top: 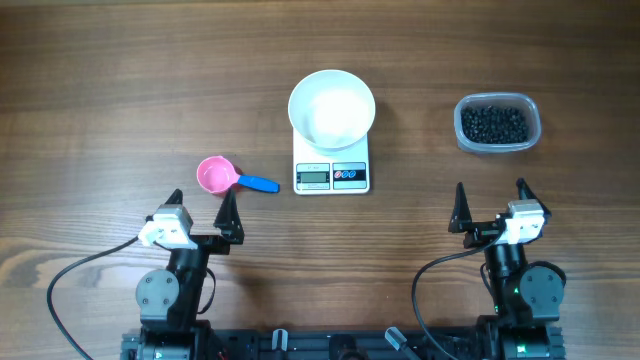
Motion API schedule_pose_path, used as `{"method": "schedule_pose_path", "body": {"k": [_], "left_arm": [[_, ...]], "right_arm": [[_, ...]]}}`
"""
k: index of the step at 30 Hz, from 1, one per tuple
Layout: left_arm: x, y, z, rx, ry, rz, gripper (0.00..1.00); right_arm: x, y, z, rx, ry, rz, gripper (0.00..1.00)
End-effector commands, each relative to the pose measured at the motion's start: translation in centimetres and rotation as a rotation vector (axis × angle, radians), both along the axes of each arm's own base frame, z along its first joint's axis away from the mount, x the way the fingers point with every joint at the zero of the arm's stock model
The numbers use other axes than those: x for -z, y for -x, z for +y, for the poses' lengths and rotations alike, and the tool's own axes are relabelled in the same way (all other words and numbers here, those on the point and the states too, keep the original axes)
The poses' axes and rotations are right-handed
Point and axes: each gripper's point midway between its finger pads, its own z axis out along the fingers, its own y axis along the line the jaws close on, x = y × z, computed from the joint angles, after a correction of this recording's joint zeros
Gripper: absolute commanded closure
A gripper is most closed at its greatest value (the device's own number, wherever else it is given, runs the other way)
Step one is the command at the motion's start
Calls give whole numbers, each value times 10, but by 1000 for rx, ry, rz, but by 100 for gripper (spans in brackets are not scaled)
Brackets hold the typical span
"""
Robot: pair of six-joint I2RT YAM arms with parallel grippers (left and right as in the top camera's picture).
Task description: Scoop item into bowl and weigh 150g on scale
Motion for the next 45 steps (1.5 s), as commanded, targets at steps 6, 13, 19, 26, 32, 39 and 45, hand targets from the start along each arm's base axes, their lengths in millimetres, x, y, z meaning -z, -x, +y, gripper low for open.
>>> {"method": "schedule_pose_path", "body": {"k": [6,13,19,26,32,39,45], "left_arm": [[5,0,0,-1,8,14,0],[-21,-1,-3,13,9,-89,0],[-56,6,-21,125,15,-230,0],[-90,13,-15,90,18,-203,0],[-113,11,2,-12,13,-37,0],[-154,-10,11,-69,-3,132,0],[-168,-27,-17,85,19,196,0]], "right_arm": [[1,0,4,-20,11,4,0],[1,0,4,-20,12,4,0],[1,0,4,-20,11,4,0],[1,0,4,-20,11,4,0],[1,0,4,-20,11,4,0],[1,0,4,-20,12,4,0],[1,0,4,-20,11,4,0]]}}
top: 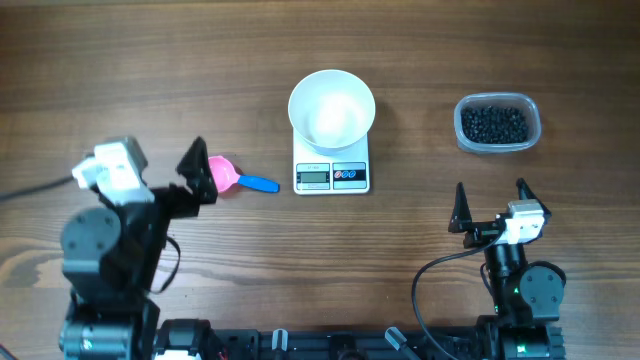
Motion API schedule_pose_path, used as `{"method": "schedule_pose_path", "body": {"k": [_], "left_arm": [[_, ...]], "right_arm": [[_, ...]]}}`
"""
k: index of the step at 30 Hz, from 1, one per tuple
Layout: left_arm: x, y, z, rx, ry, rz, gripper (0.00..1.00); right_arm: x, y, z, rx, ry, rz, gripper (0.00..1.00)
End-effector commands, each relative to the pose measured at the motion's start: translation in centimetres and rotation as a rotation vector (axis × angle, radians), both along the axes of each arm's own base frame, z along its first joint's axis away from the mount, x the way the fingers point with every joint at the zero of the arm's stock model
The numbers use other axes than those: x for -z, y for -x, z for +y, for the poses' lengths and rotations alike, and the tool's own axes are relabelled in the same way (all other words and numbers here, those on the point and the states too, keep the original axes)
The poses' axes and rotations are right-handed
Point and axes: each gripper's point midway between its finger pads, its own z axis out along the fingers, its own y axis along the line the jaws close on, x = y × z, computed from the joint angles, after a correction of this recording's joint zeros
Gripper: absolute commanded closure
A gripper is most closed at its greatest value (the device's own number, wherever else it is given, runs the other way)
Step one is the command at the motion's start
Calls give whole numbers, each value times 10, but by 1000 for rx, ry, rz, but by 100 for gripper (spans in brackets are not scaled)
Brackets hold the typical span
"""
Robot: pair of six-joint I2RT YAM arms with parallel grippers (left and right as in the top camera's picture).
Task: Scoop item into bowl and weigh 150g on scale
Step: 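Move the left gripper forward and grasp the pink scoop's cup rim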
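A white bowl [332, 108] stands on the white scale [332, 176] at the table's middle. To the right, a clear container [497, 122] holds small dark items. A pink scoop [224, 173] with a blue handle [260, 184] lies left of the scale. My left gripper [200, 172] is open, raised, and right at the scoop's left side, with one fingertip overlapping the pink cup. Whether it touches the scoop cannot be told. My right gripper [490, 190] is open near the front right, with nothing between its fingers.
The wooden table [100, 60] carries only these things. The left arm's body [105, 245] looms large at the front left, and cables trail at the front edge.
My left arm has risen and moved forward and left, bringing its open gripper from the front edge to the scoop's left side. The scoop, bowl, container and right arm have not moved.
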Motion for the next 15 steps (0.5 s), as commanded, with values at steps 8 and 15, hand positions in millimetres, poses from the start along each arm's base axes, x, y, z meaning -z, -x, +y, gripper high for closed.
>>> {"method": "schedule_pose_path", "body": {"k": [8,15], "left_arm": [[11,-17,-23,121,37,84,0],[7,-18,-23,122,36,66,0]], "right_arm": [[2,0,4,-20,12,4,0],[2,0,4,-20,11,4,0]]}}
